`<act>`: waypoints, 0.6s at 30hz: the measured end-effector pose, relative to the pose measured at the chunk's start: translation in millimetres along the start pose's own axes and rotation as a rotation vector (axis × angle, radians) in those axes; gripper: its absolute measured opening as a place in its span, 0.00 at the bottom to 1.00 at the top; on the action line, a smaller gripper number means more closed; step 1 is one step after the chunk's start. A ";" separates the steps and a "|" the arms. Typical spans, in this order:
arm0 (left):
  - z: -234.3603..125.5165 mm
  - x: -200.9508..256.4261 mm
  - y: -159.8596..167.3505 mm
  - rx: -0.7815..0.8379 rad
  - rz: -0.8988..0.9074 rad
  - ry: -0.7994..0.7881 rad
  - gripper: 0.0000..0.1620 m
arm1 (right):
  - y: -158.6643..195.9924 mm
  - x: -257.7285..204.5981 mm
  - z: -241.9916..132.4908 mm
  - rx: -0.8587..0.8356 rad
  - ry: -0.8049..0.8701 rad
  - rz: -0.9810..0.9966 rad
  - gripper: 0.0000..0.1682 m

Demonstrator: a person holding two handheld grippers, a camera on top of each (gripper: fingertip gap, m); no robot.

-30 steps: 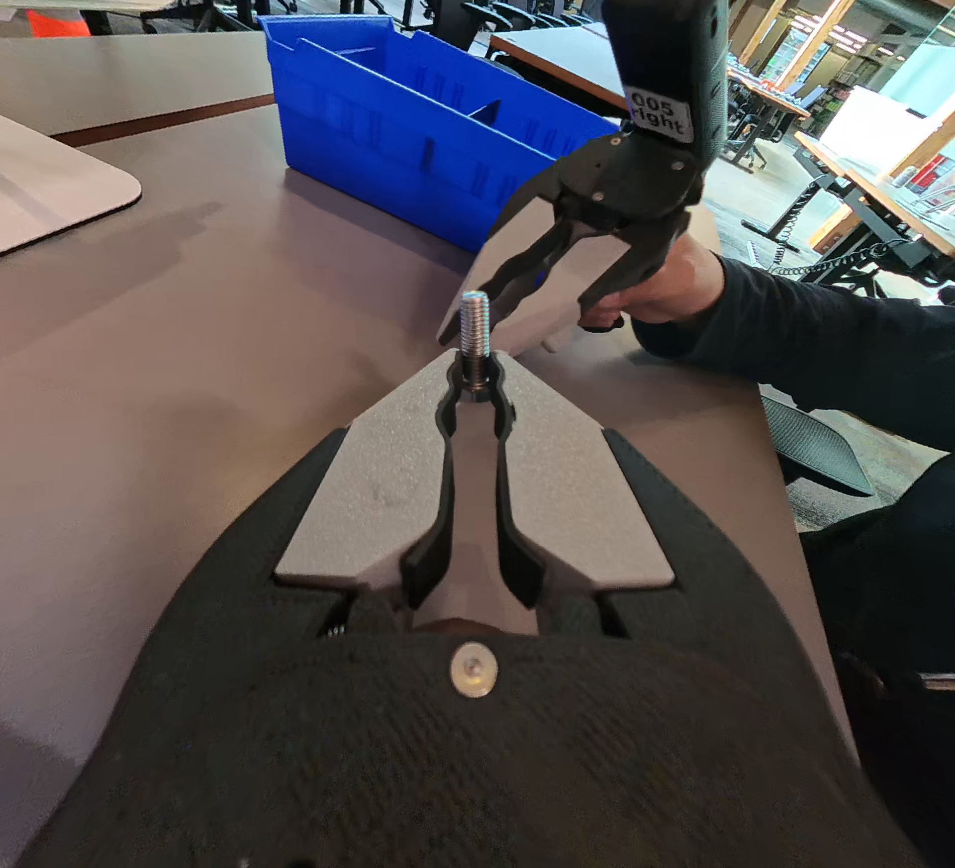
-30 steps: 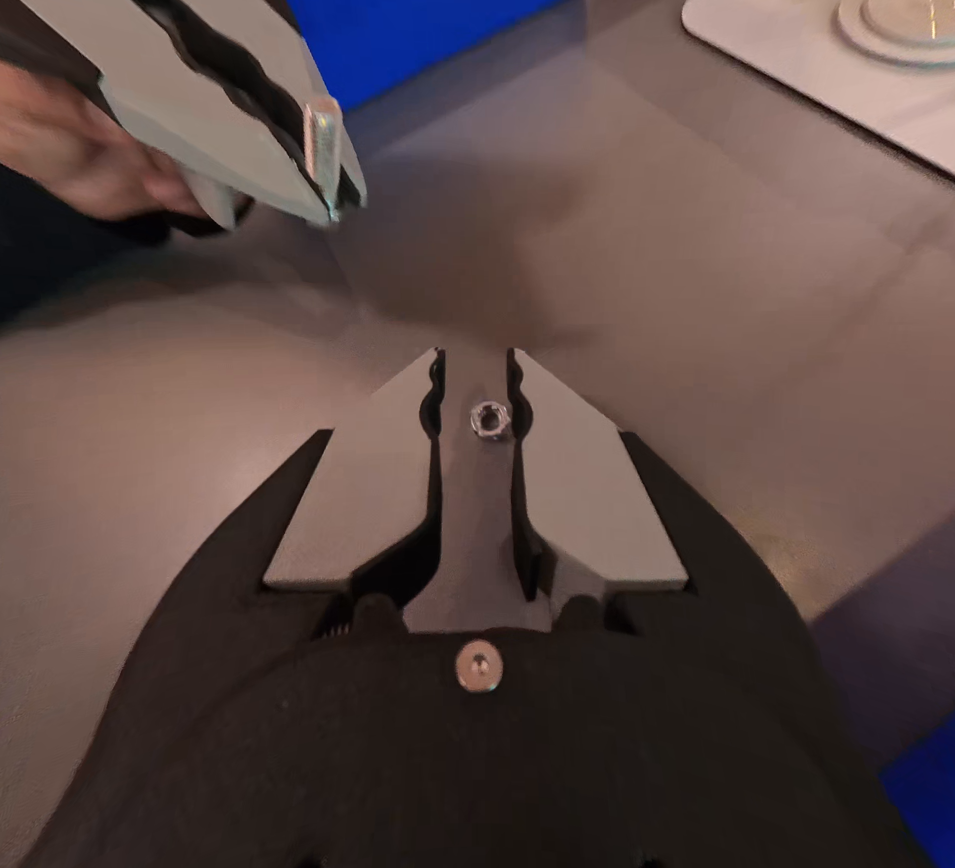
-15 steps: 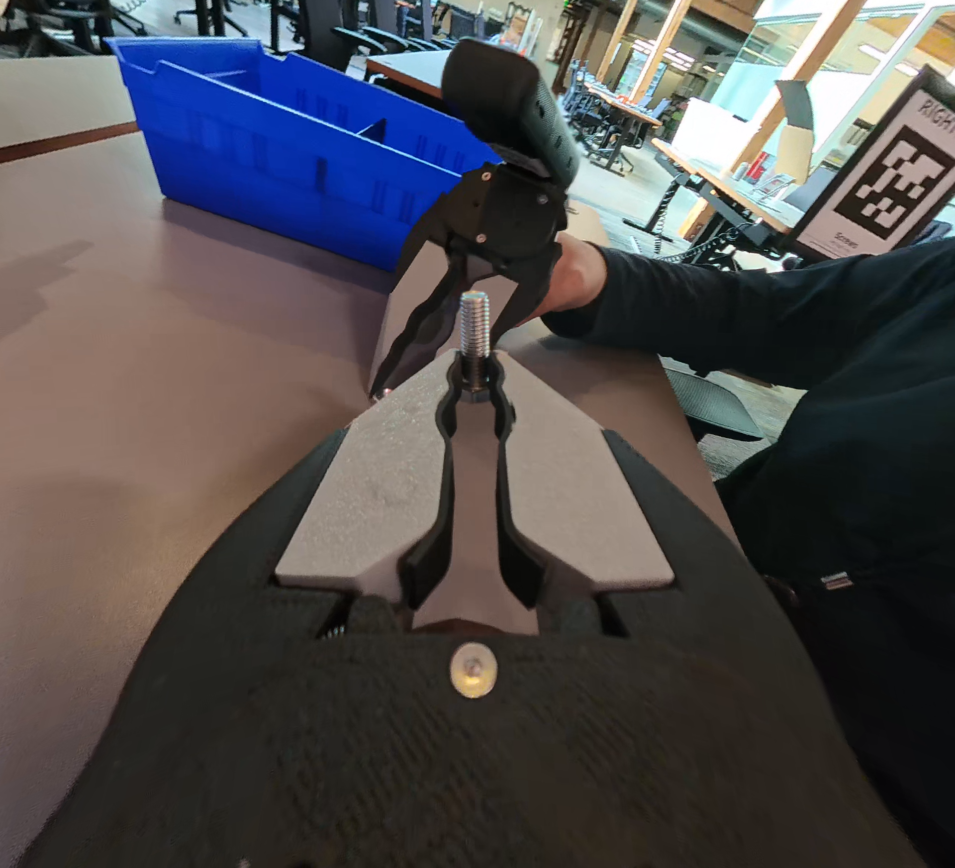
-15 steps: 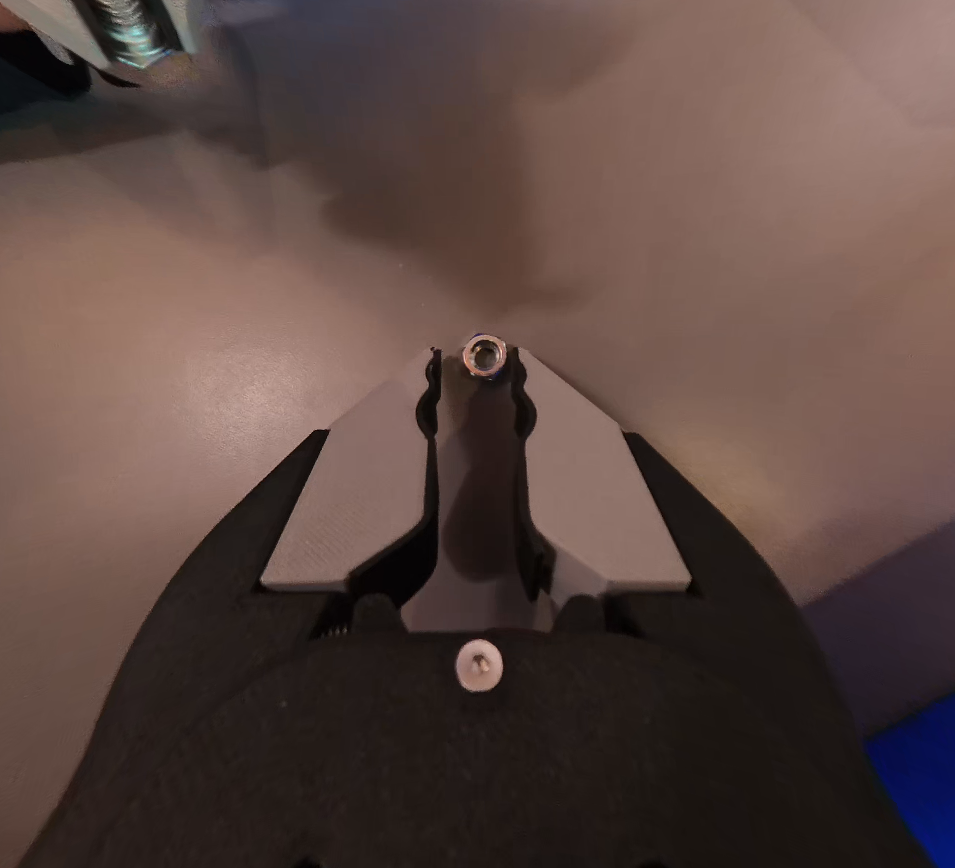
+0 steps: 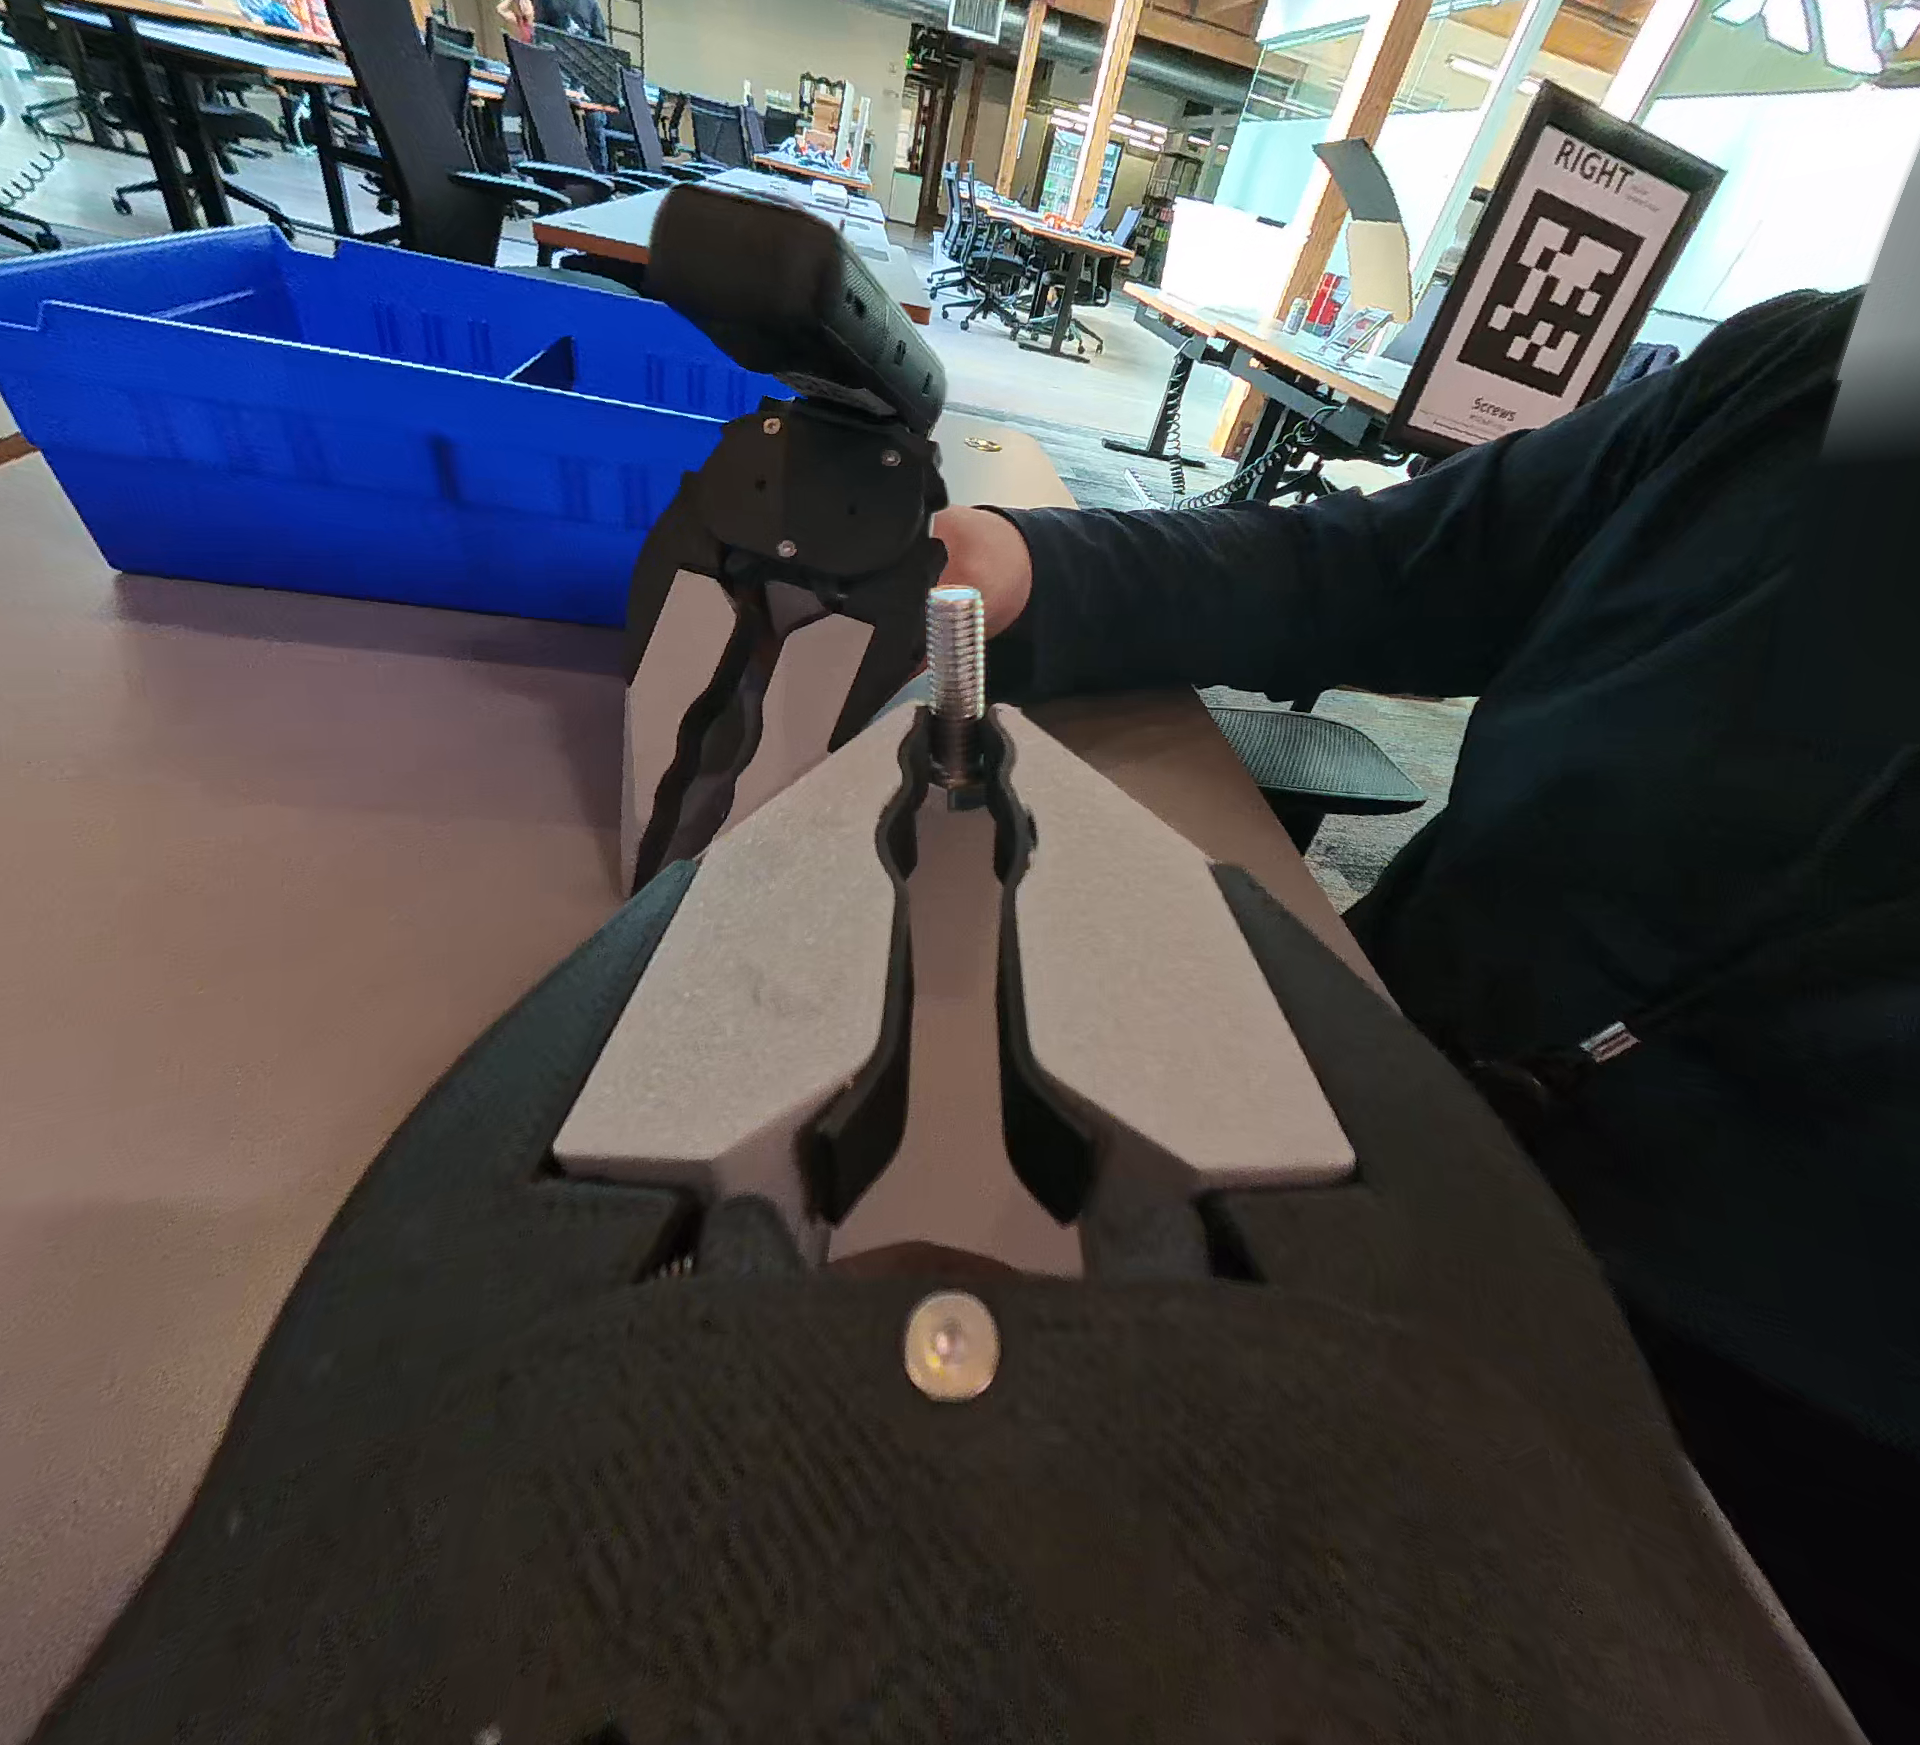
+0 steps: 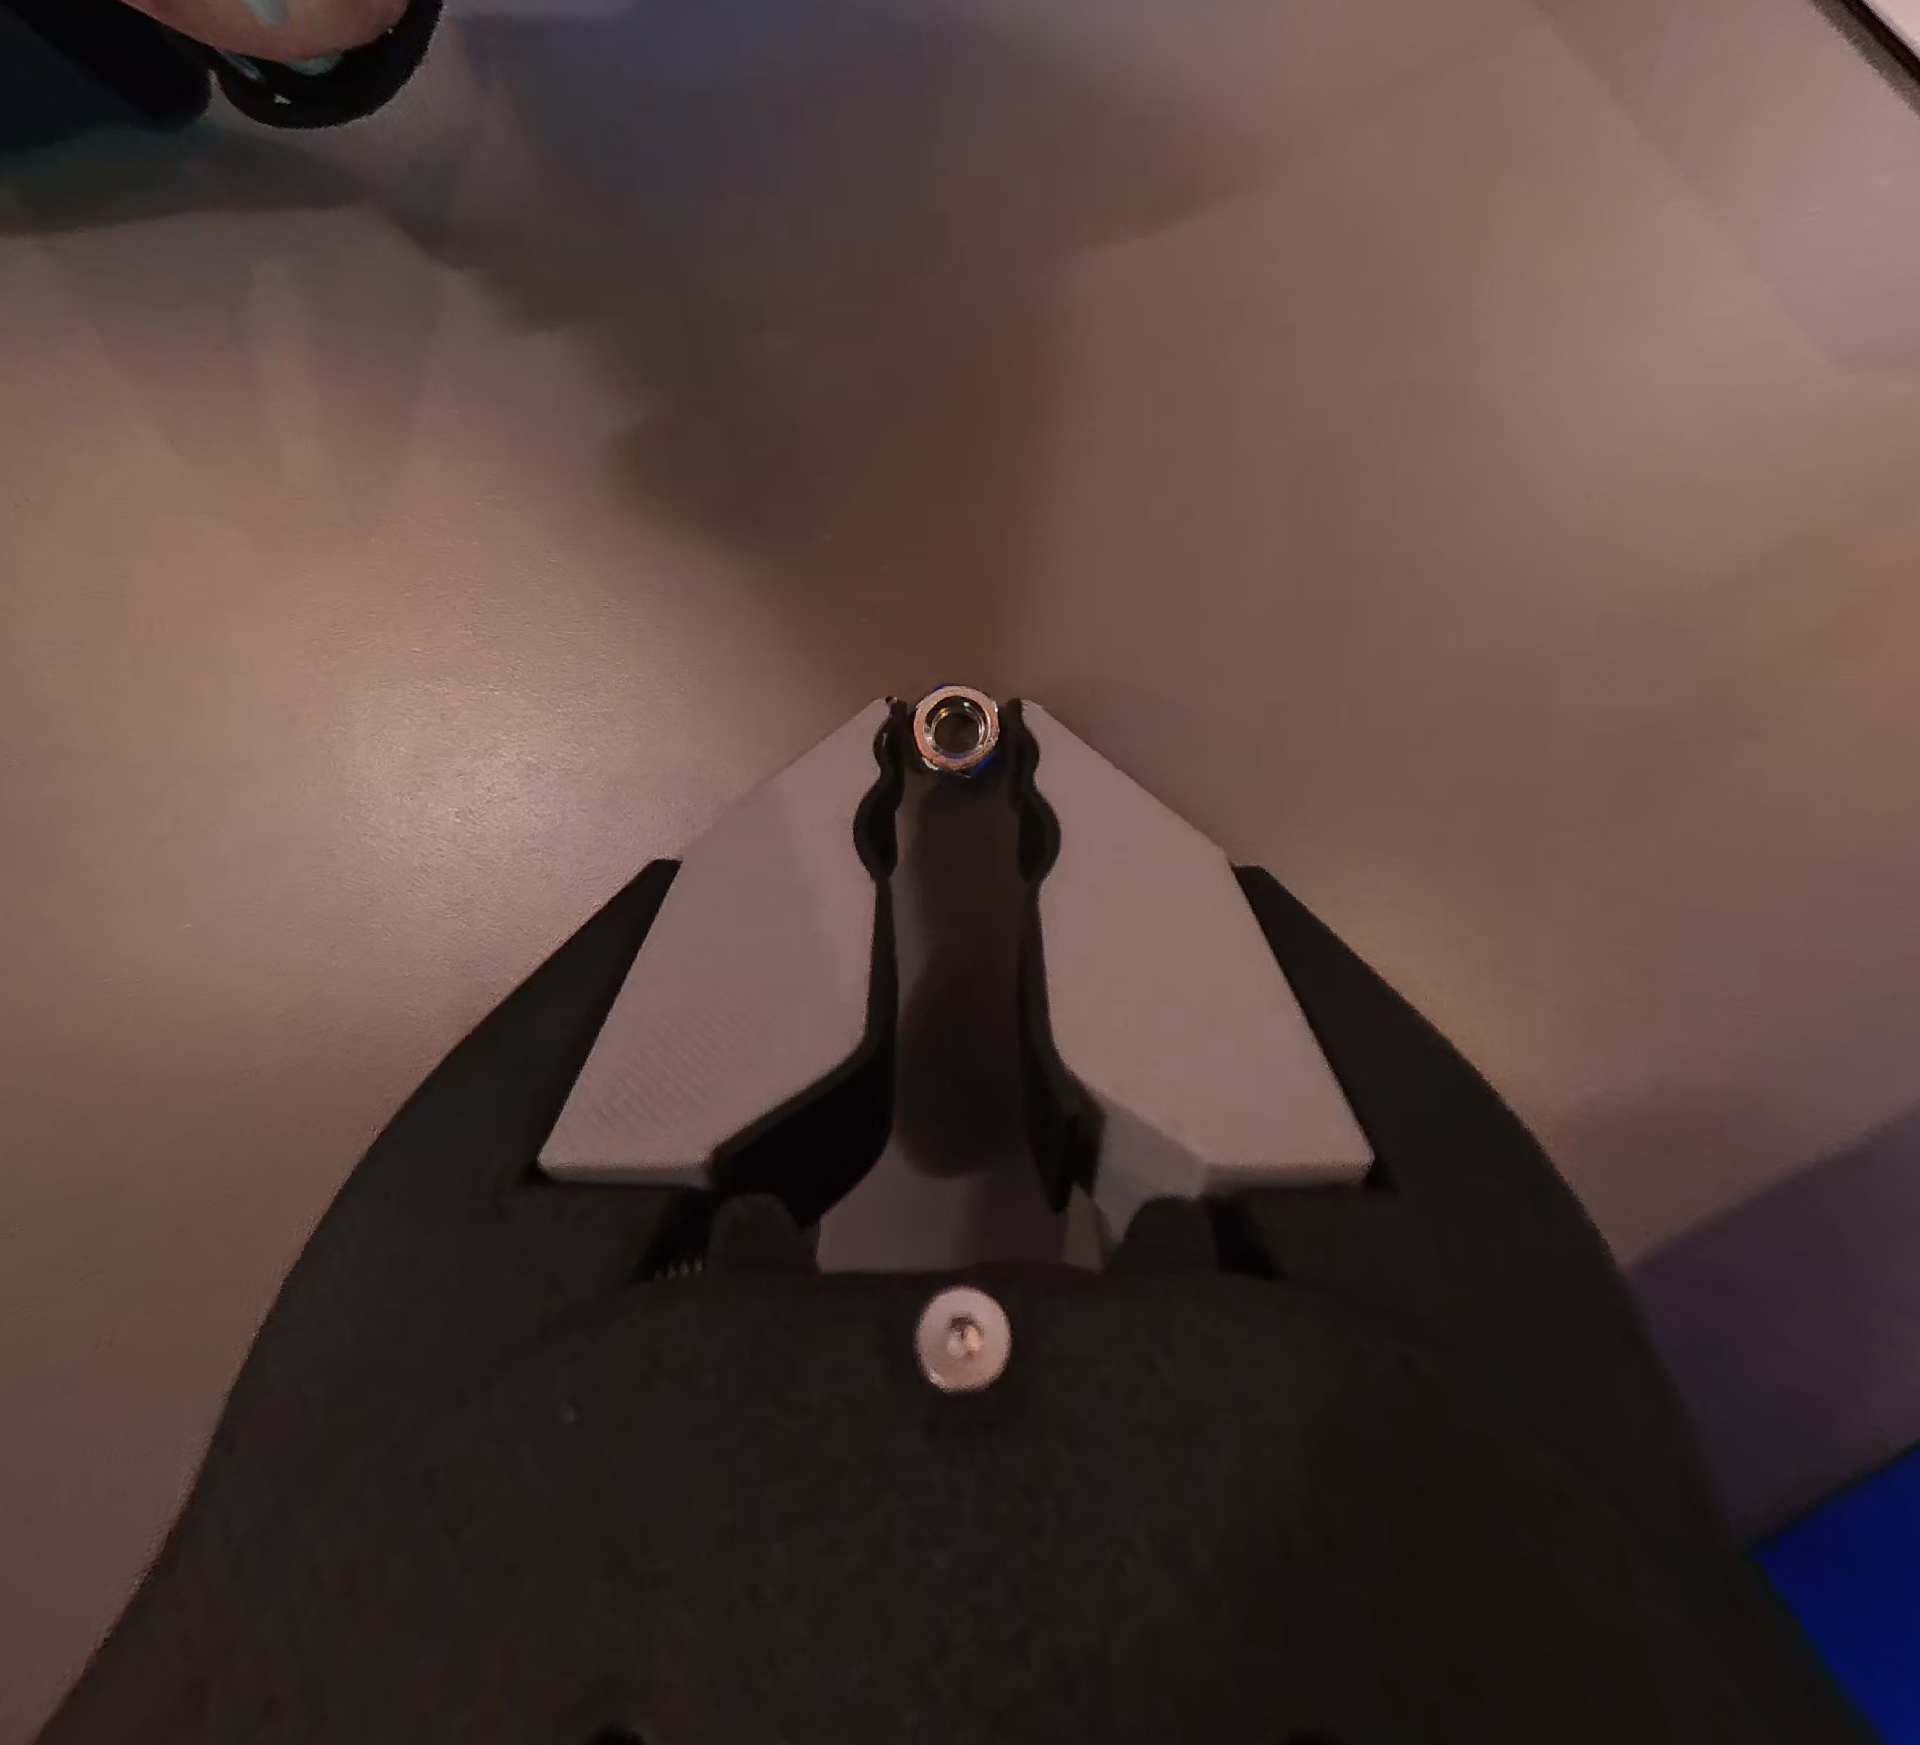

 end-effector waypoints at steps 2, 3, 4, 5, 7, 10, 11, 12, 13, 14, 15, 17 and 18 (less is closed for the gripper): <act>0.2 -1.4 1.1 -0.003 -0.008 -0.005 0.04 | -0.9 -1.0 0.8 -0.001 0.007 -0.014 0.09; 0.2 -3.1 1.9 -0.006 -0.010 -0.017 0.04 | -1.4 -2.2 1.3 -0.001 0.006 -0.019 0.09; -0.2 -5.4 2.7 -0.008 -0.014 -0.034 0.04 | -2.1 -3.7 1.5 0.000 0.002 -0.021 0.09; -0.6 -7.6 3.5 -0.006 -0.020 -0.048 0.04 | -3.5 -5.6 1.3 0.007 -0.008 -0.019 0.09; -1.2 -11.3 4.0 -0.002 -0.028 -0.073 0.04 | -8.8 -10.3 -2.1 0.040 -0.036 -0.012 0.09; -0.2 -12.4 3.3 0.008 -0.022 -0.095 0.04 | -23.1 -18.0 -15.4 0.124 -0.091 0.006 0.09; 0.0 -12.4 2.5 0.014 -0.022 -0.100 0.04 | -29.7 -19.8 -21.9 0.156 -0.108 0.012 0.09; -0.3 -13.4 1.7 0.018 -0.022 -0.114 0.04 | -37.2 -21.1 -29.3 0.185 -0.125 0.015 0.09; -1.1 -14.3 0.4 0.022 -0.018 -0.130 0.04 | -45.1 -21.9 -37.5 0.206 -0.139 0.016 0.09; -2.5 -14.9 -1.5 0.031 -0.009 -0.144 0.04 | -53.2 -22.4 -46.7 0.225 -0.147 0.012 0.09; -4.5 -15.3 -3.9 0.046 -0.004 -0.157 0.04 | -61.6 -23.2 -56.0 0.243 -0.163 0.007 0.09; -8.1 -15.7 -8.6 0.078 -0.002 -0.175 0.04 | -77.8 -26.9 -71.5 0.260 -0.228 0.015 0.09; -9.3 -15.5 -10.5 0.089 0.000 -0.179 0.04 | -86.1 -28.1 -77.1 0.265 -0.258 0.023 0.09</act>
Point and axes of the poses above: each gripper's, where its closed fingertips meet, z out along the fingers, y out of its underside, x = y × z across the jaws, the point moved 6 cm from there along -z, back along the fingers, and after that the axes turned 4 degrees about z, right-handed, at the moved point
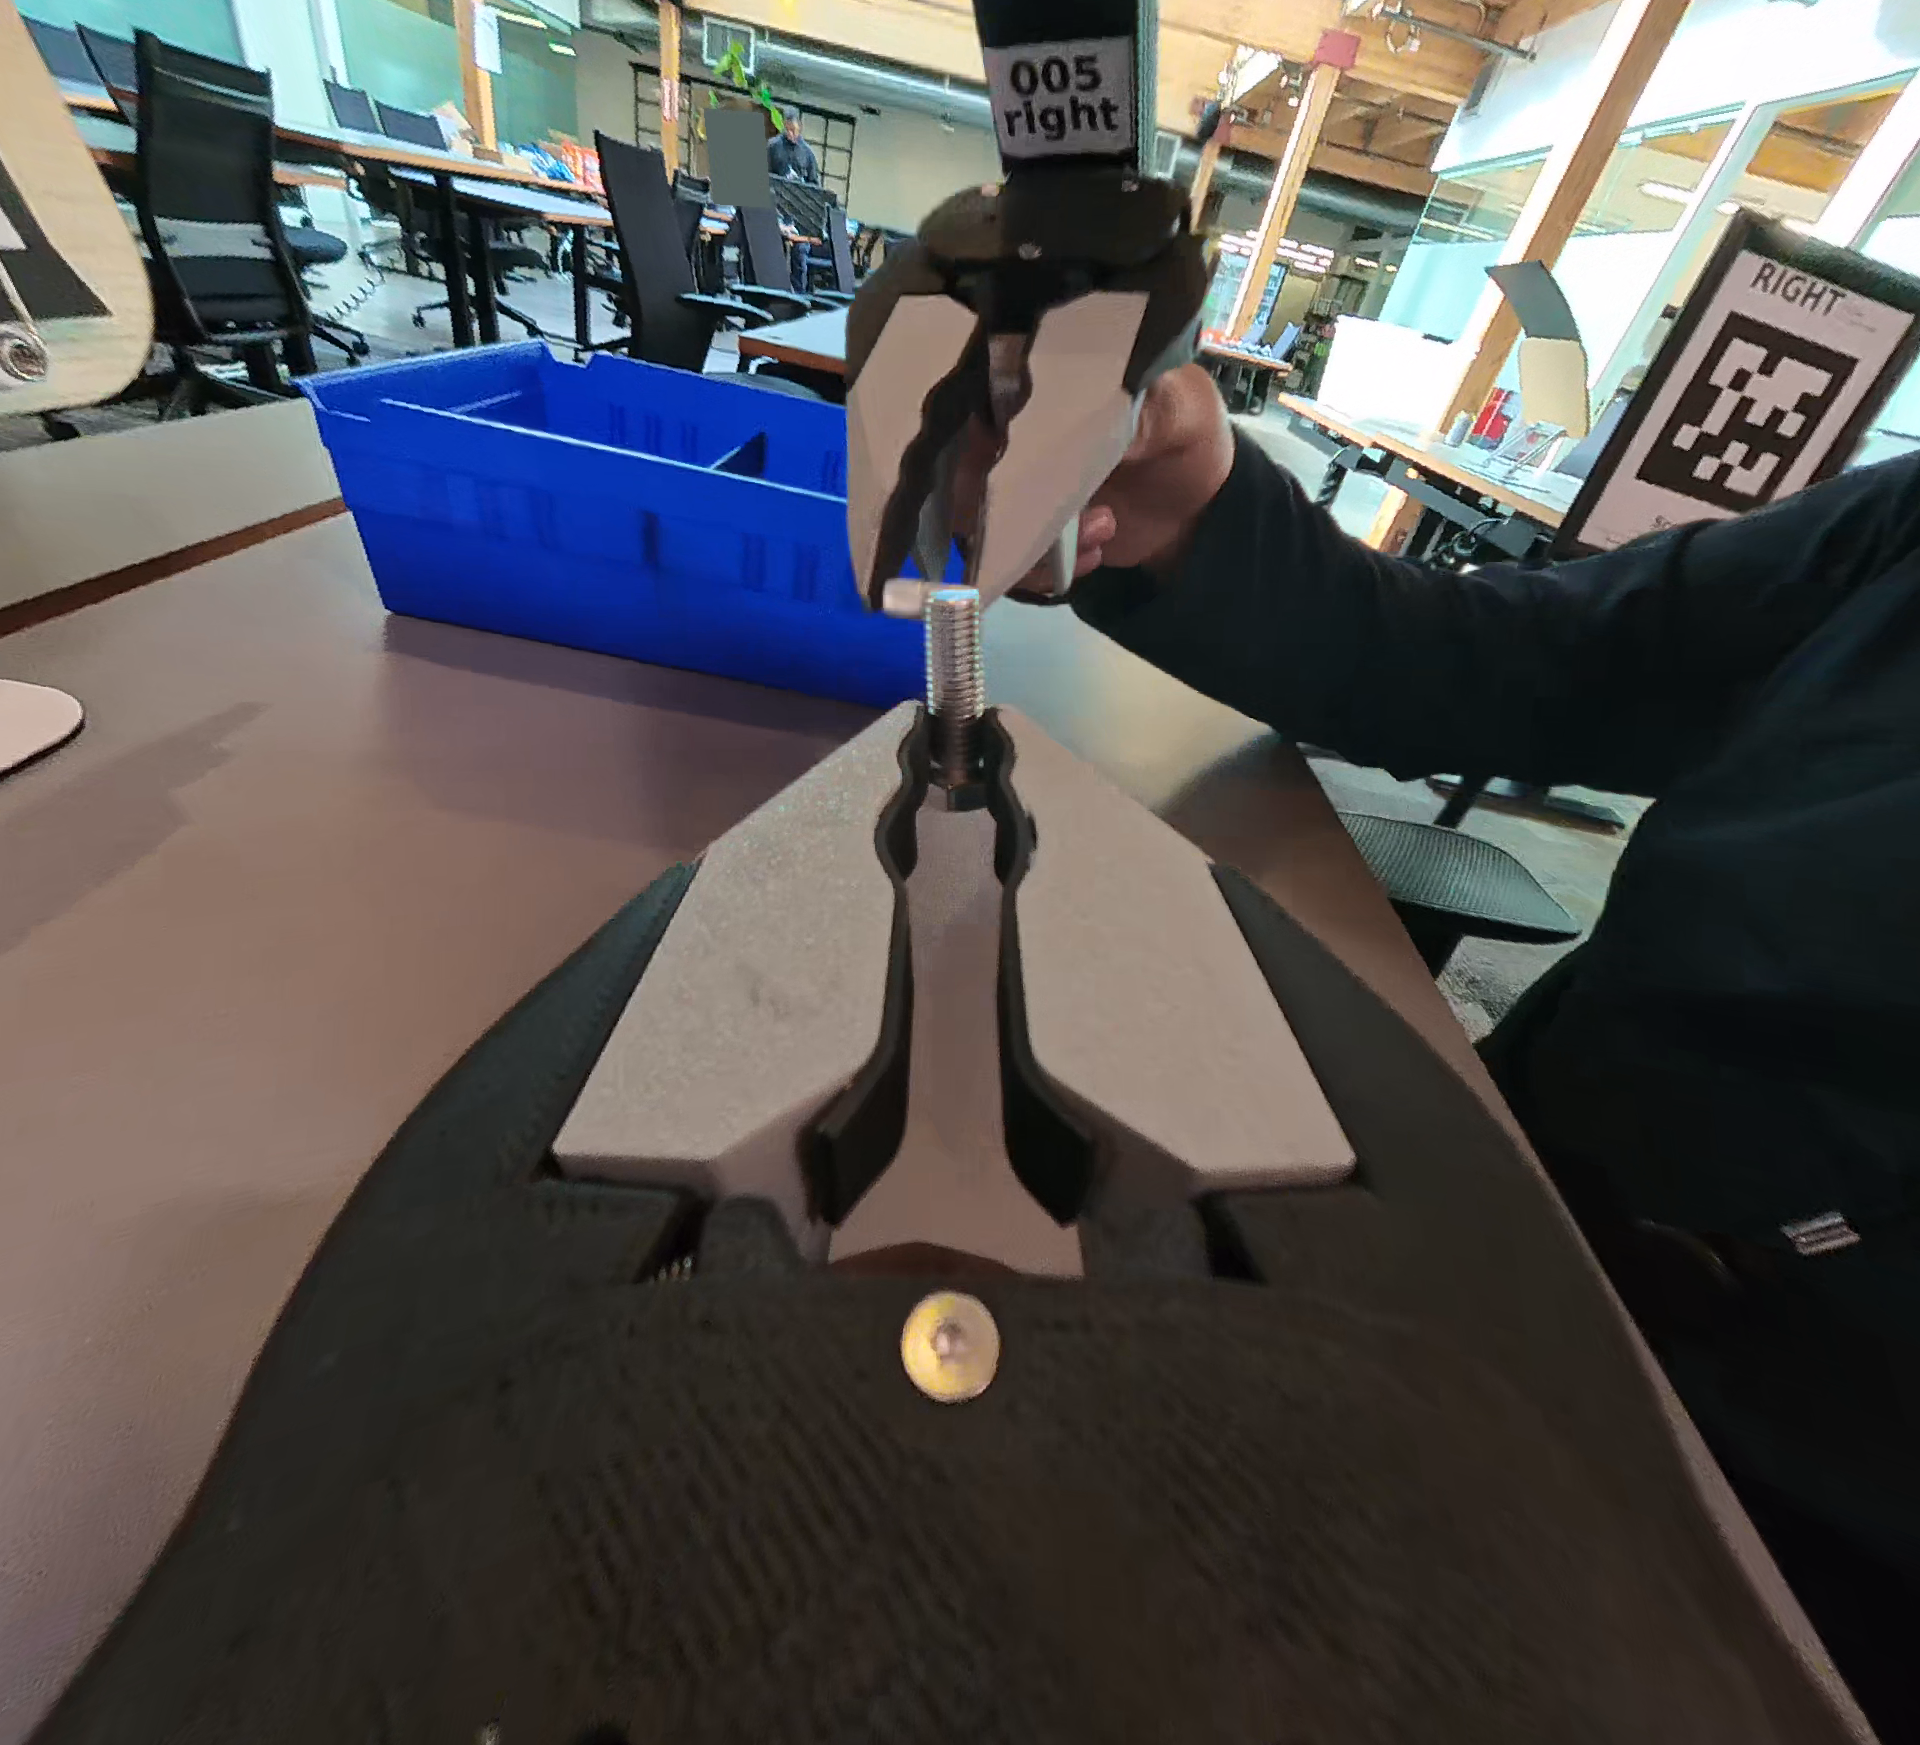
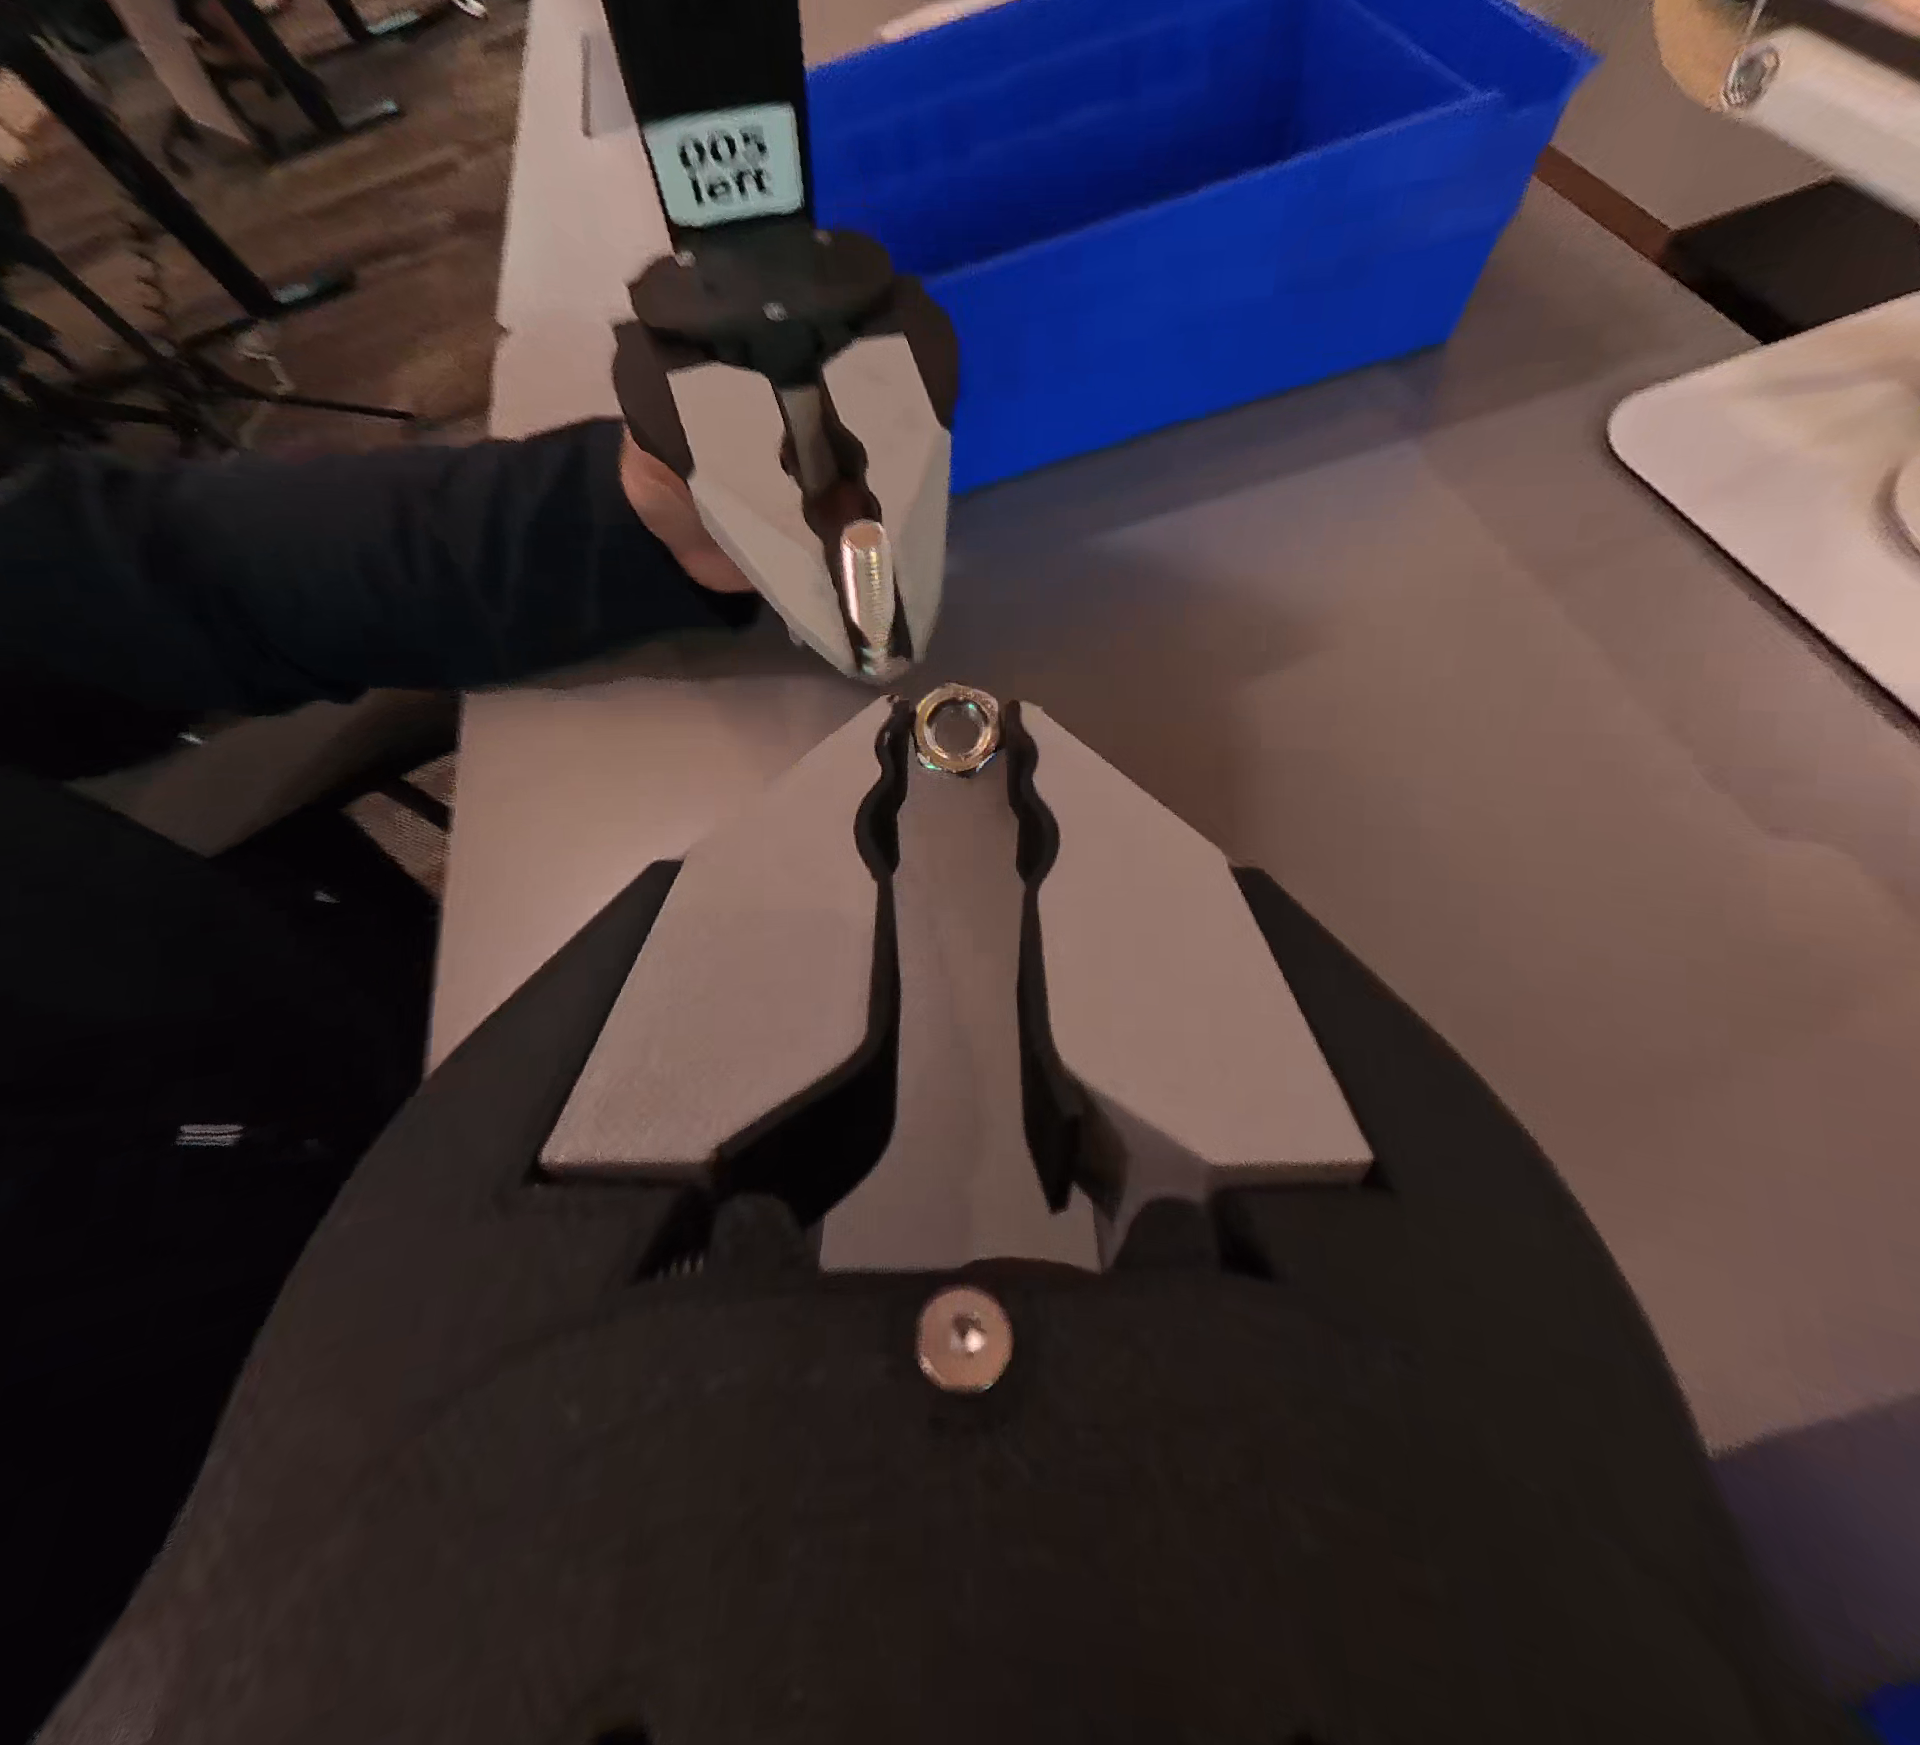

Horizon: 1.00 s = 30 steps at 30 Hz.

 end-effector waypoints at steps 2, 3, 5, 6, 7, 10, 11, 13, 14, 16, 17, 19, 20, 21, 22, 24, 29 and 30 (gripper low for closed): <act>-0.2 0.4 -1.7 0.004 0.011 -0.008 0.04 | -16.3 -3.0 -1.2 -0.007 -0.039 0.014 0.09; 0.3 0.2 -1.4 -0.004 0.019 -0.017 0.04 | -22.8 -4.0 -0.2 -0.023 -0.052 0.018 0.09; 1.7 -0.3 -0.4 -0.023 0.034 -0.035 0.04 | -34.0 -8.1 3.1 -0.056 -0.083 0.023 0.09; 2.5 0.2 -0.4 -0.028 0.040 -0.038 0.04 | -38.6 -10.6 4.8 -0.072 -0.097 0.028 0.09; 3.0 1.0 -0.8 -0.028 0.046 -0.040 0.04 | -42.5 -12.4 6.6 -0.089 -0.102 0.031 0.09; 2.8 2.7 -3.9 -0.018 0.064 -0.052 0.04 | -48.7 -15.2 11.4 -0.153 -0.078 0.013 0.09; 2.0 2.9 -5.3 -0.013 0.069 -0.056 0.04 | -49.7 -16.4 12.4 -0.171 -0.074 0.010 0.09; 0.1 3.6 -8.5 0.002 0.071 -0.059 0.04 | -51.4 -18.7 14.2 -0.194 -0.071 0.013 0.09; -0.8 3.5 -10.0 0.009 0.074 -0.066 0.04 | -51.9 -19.6 14.9 -0.204 -0.068 0.014 0.09; -1.6 4.1 -11.4 0.006 0.082 -0.071 0.04 | -52.8 -21.5 16.5 -0.219 -0.064 0.012 0.09; -1.6 4.4 -11.8 0.006 0.089 -0.074 0.04 | -53.7 -22.4 16.9 -0.223 -0.061 0.011 0.09; -1.0 5.8 -12.8 0.011 0.097 -0.073 0.04 | -55.0 -24.2 18.0 -0.231 -0.059 0.008 0.09; -0.7 6.5 -13.3 0.014 0.099 -0.072 0.04 | -55.2 -25.2 18.5 -0.234 -0.060 0.007 0.09; -0.6 6.9 -13.4 0.012 0.103 -0.074 0.04 | -55.5 -25.9 19.1 -0.237 -0.059 0.006 0.09; -0.7 7.1 -13.5 0.011 0.107 -0.077 0.04 | -55.8 -26.3 19.4 -0.241 -0.057 0.005 0.09; -0.7 7.5 -14.0 0.017 0.108 -0.075 0.04 | -57.0 -27.1 19.4 -0.251 -0.055 -0.001 0.09; 0.5 8.3 -13.0 0.005 0.108 -0.071 0.04 | -59.3 -29.7 20.2 -0.335 -0.020 -0.047 0.09; 1.0 8.5 -12.5 -0.001 0.111 -0.072 0.04 | -59.4 -30.4 20.7 -0.360 -0.011 -0.058 0.09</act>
Point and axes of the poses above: each gripper's, where its closed fingertips meet, z out along the fingers, y out of its underside, x = y × z across the jaws, the point moved 6 cm from there along -z, back along the fingers, and after that the axes turned 4 degrees about z, right-handed, at the moved point
